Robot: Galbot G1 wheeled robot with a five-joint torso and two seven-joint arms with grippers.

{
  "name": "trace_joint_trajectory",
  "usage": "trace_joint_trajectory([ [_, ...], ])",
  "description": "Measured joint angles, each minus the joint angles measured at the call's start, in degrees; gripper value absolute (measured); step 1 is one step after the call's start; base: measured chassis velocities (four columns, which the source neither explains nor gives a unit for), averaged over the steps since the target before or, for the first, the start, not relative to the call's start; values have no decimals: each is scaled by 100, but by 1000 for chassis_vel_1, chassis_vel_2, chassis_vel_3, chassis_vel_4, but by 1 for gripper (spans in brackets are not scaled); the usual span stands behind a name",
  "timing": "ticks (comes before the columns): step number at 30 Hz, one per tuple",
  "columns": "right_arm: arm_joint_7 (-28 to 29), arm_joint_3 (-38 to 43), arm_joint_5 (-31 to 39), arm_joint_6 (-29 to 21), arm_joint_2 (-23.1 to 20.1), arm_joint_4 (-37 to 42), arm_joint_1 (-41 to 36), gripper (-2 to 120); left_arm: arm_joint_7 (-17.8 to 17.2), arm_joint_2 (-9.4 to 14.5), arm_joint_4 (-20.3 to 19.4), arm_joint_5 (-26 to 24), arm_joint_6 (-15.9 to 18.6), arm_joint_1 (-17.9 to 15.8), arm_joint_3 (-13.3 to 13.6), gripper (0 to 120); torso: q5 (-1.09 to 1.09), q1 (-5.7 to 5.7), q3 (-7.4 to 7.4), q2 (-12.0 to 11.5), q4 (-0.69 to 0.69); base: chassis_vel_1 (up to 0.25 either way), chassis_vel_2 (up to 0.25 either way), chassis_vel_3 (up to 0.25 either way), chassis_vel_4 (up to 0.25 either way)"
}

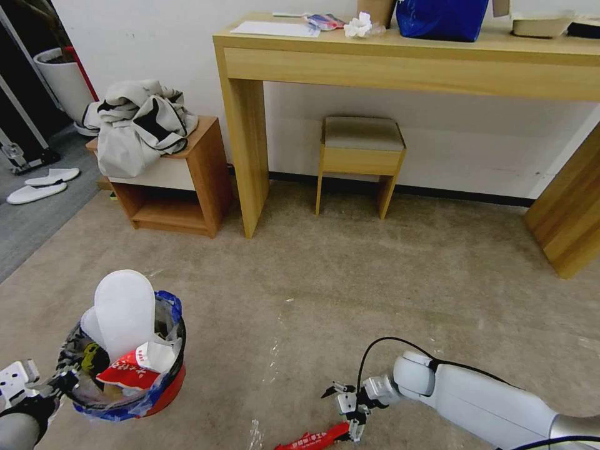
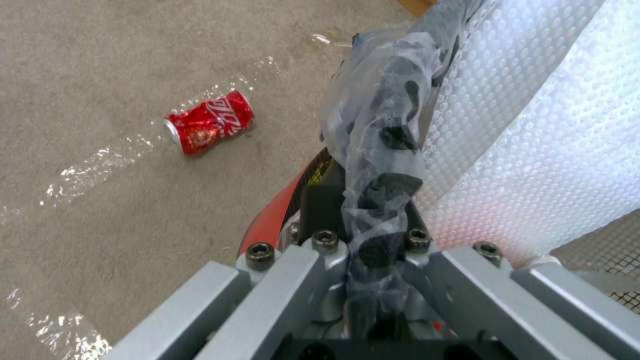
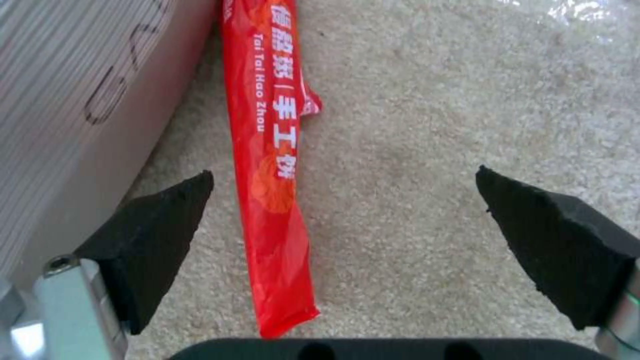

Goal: Pick up the trash bin and place the garbage on the floor into it.

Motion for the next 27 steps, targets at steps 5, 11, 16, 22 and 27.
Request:
trace_joint_trajectory([
  [5,11,9,-8,5,31,-69,-17,100,0,-2,-10,0,0,9,-1,1,0,0,0,0,0,0,0,0,0],
  [11,33,27,-18,5,109,-269,-34,100,0,1,-10,-5,0,7,-10,1,0,0,0,0,0,0,0,0,0],
  [16,45,63,-39,7,150,-398,-69,100,-1,7,4,-7,-3,-1,-11,1,0,0,0,0,0,0,0,0,0],
  [22,49,68,-39,12,172,-440,-70,100,-1,7,7,-8,-5,-3,-12,1,0,0,0,0,0,0,0,0,0],
  [27,49,56,-37,17,218,-499,-54,100,-1,8,9,-11,-8,-4,-18,1,0,0,0,0,0,0,0,0,0],
])
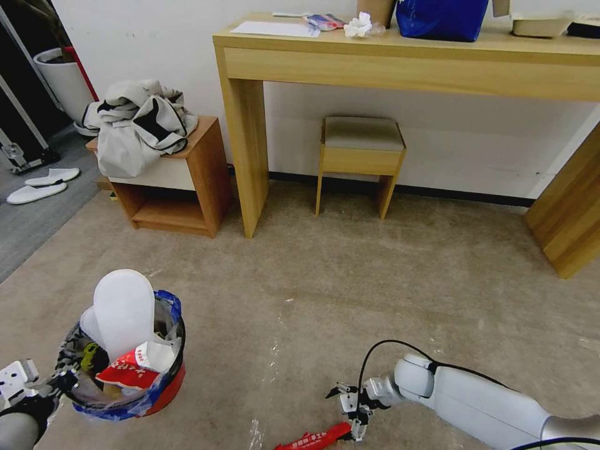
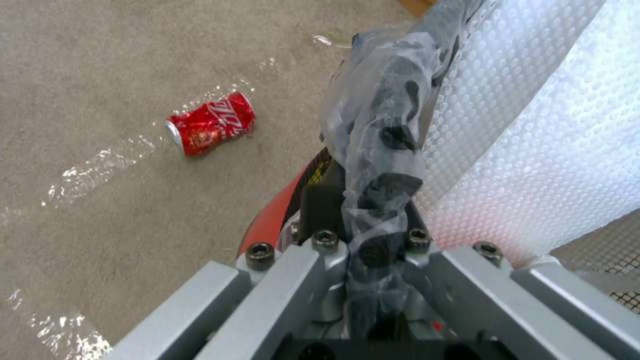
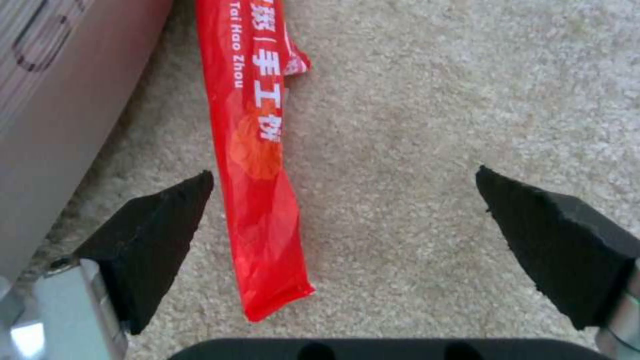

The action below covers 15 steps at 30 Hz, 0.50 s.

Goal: Pick up the trash bin and place the garbage on the floor into it.

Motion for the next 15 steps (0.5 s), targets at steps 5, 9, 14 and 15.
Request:
trace_joint_trajectory([
  [5,-4,-9,-2,41,72,-146,5,100,0,4,-19,-16,-2,8,-17,1,0,0,0,0,0,0,0,0,0],
  [9,-5,-9,-2,60,96,-204,5,100,0,7,-20,-21,-3,9,-22,1,0,0,0,0,0,0,0,0,0],
  [14,-6,-28,6,105,148,-311,5,100,0,13,-20,-25,-3,3,-23,1,0,0,0,0,0,0,0,0,0],
  [15,-6,-28,6,105,148,-311,5,100,0,13,-20,-25,-3,3,-23,1,0,0,0,0,0,0,0,0,0],
])
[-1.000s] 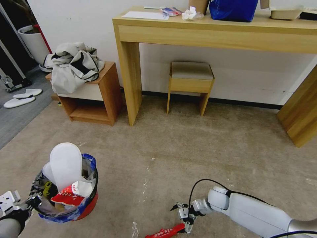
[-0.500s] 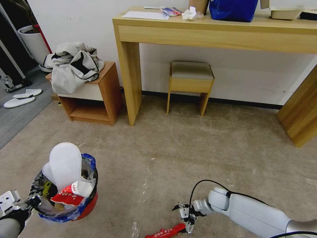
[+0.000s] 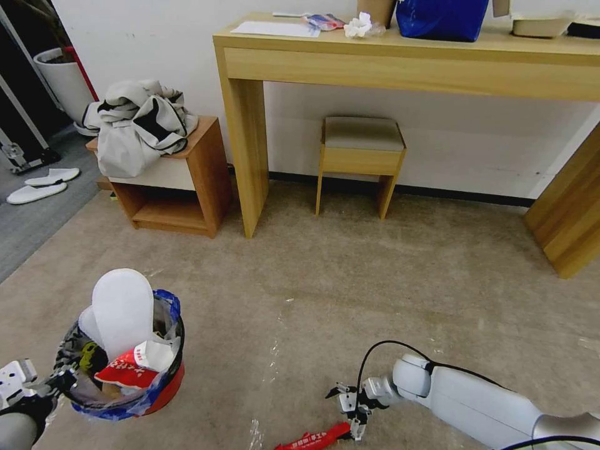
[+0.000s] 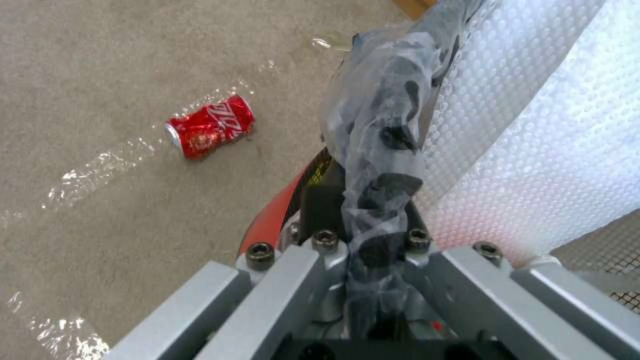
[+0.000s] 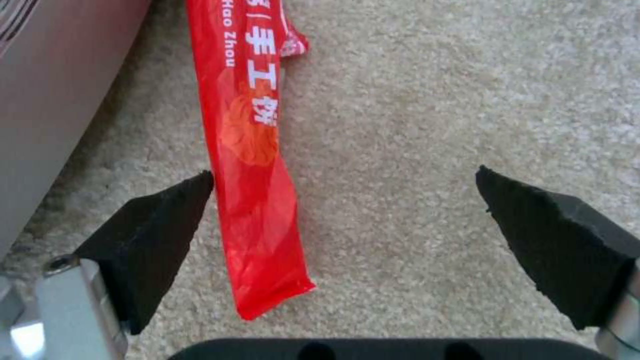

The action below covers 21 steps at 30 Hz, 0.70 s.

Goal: Pick up the trash bin and place the garbage on the floor into it.

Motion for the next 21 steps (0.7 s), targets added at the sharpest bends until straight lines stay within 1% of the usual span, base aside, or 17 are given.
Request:
trace_joint_trajectory([
  [21,0,-79,26,64,144,-240,9,100,-5,11,10,-22,-2,11,-26,1,0,0,0,0,0,0,0,0,0],
])
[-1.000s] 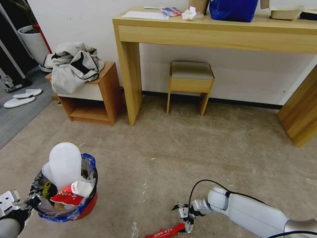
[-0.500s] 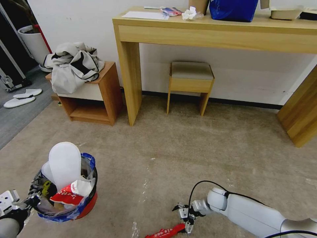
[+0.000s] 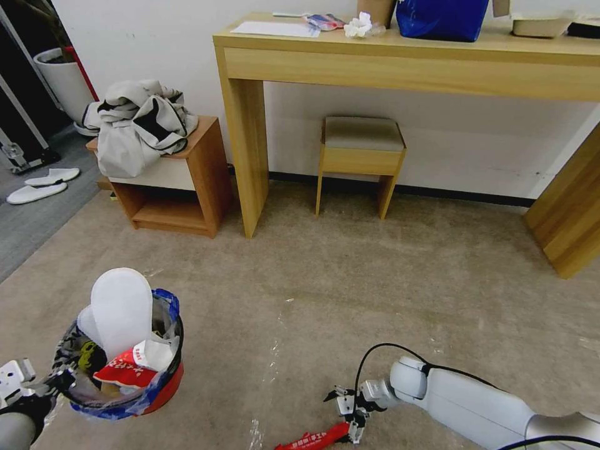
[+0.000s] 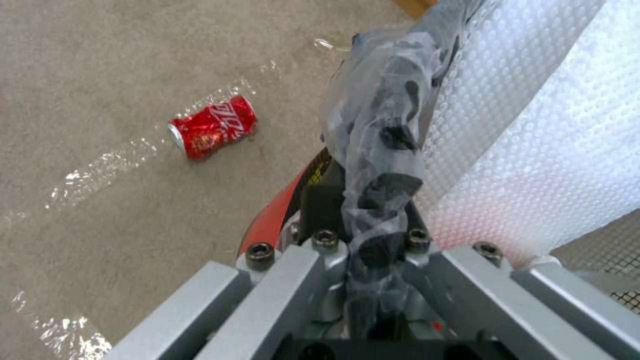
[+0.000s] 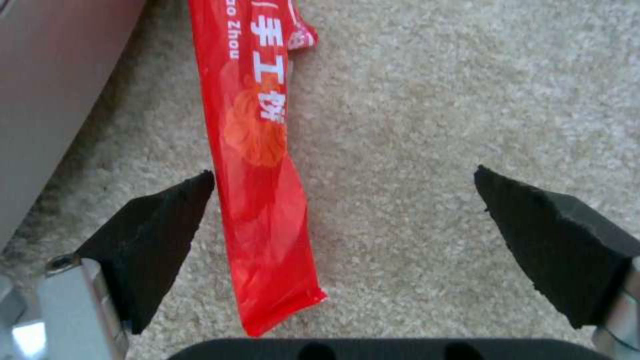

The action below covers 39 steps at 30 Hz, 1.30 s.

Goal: Pick up the trash bin and place the garbage on the floor into it.

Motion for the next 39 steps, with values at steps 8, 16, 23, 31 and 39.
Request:
trace_joint_trajectory([
  [8,1,4,-4,35,70,-158,1,99,-1,5,-9,0,-4,7,3,1,0,0,0,0,0,0,0,0,0],
  [16,4,23,-14,66,151,-316,-9,100,-1,15,-9,0,-13,27,2,1,0,0,0,0,0,0,0,0,0],
  [23,9,33,-25,81,160,-345,15,99,-1,15,13,5,-22,23,2,1,0,0,0,0,0,0,0,0,0],
  [31,49,33,-21,92,158,-340,25,74,2,5,17,9,-29,3,7,1,0,0,0,0,0,0,0,0,0],
  [39,54,33,-18,94,155,-331,23,49,5,7,16,9,-32,-15,17,1,0,0,0,0,0,0,0,0,0],
])
